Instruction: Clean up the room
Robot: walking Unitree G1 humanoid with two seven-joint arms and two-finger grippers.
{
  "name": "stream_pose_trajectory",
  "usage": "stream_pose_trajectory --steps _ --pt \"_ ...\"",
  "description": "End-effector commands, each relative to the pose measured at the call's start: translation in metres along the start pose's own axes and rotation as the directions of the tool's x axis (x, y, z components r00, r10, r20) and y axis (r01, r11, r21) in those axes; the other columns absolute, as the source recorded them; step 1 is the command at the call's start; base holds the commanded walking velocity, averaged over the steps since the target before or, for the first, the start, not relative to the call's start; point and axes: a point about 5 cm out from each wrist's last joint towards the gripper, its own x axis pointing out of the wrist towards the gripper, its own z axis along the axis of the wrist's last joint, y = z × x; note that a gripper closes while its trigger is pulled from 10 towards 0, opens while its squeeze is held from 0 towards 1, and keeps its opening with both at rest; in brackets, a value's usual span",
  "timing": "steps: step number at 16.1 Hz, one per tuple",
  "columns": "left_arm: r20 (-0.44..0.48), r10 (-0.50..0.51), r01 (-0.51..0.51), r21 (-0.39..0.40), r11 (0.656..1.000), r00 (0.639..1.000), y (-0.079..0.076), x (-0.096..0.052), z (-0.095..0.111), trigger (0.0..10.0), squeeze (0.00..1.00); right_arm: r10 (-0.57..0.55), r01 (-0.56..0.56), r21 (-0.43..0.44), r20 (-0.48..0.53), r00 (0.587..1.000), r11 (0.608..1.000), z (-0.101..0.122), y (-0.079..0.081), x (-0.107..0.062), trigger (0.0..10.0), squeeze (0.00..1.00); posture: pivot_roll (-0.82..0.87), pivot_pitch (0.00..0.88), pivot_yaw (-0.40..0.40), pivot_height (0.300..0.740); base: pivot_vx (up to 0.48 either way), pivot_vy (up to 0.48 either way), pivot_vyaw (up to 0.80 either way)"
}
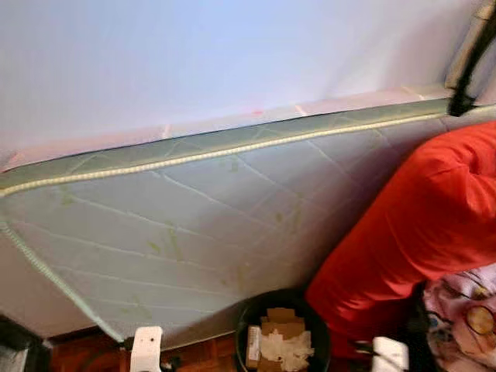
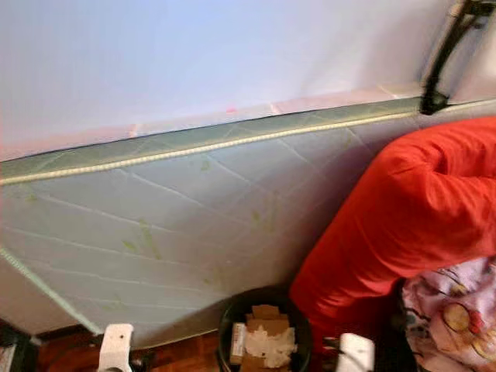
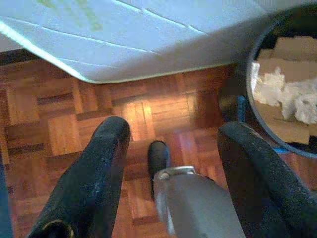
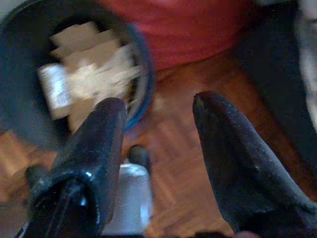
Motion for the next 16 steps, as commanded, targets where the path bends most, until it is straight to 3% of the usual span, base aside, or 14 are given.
stream_pose_trajectory --steps 1,4,7,10,12,14,16 --pt "0.017 0.013 -0.013 -0.004 1.000 1.000 0.004 0.000 0.004 10.0 0.00 -0.011 0.011 -0.019 0.007 1.000 1.000 0.004 -0.002 0.001 10.0 0.00 0.06 0.026 -0.045 0.740 0.000 0.000 0.00" --pt "0.021 -0.021 0.021 0.010 1.000 1.000 -0.009 0.003 0.008 10.0 0.00 -0.003 0.004 -0.057 0.020 1.000 0.998 0.011 -0.006 0.002 10.0 0.00 0.00 0.022 -0.013 0.740 0.000 0.000 0.00" --pt "-0.001 -0.075 0.075 0.036 0.997 0.997 -0.025 0.003 0.005 10.0 0.00 -0.080 0.078 0.043 0.052 0.995 0.996 0.017 -0.028 0.000 10.0 0.00 -0.05 0.025 0.038 0.740 0.000 0.000 0.00" --pt "-0.018 -0.063 0.064 0.026 0.998 0.998 -0.022 0.002 -0.001 10.0 0.00 -0.084 0.082 0.036 0.048 0.995 0.996 0.016 -0.029 -0.001 10.0 0.00 -0.05 0.020 0.038 0.740 0.000 0.000 0.00" --pt "-0.038 -0.050 0.051 0.021 0.998 0.998 -0.019 0.000 -0.007 10.0 0.00 -0.075 0.073 0.041 0.043 0.996 0.997 0.014 -0.026 -0.001 10.0 0.00 -0.06 0.011 -0.004 0.740 0.000 0.000 0.00" --pt "-0.048 -0.040 0.041 0.008 0.999 0.998 -0.017 -0.001 -0.012 10.0 0.00 -0.038 0.038 -0.010 0.036 0.999 0.999 0.013 -0.023 0.000 10.0 0.00 -0.04 0.022 0.000 0.740 0.000 0.000 0.00" --pt "-0.046 -0.040 0.041 0.012 0.999 0.998 -0.016 -0.001 -0.010 10.0 0.00 -0.054 0.053 0.026 0.041 0.998 0.998 0.013 -0.021 0.000 10.0 0.00 -0.07 0.025 0.028 0.740 0.000 0.000 0.00"
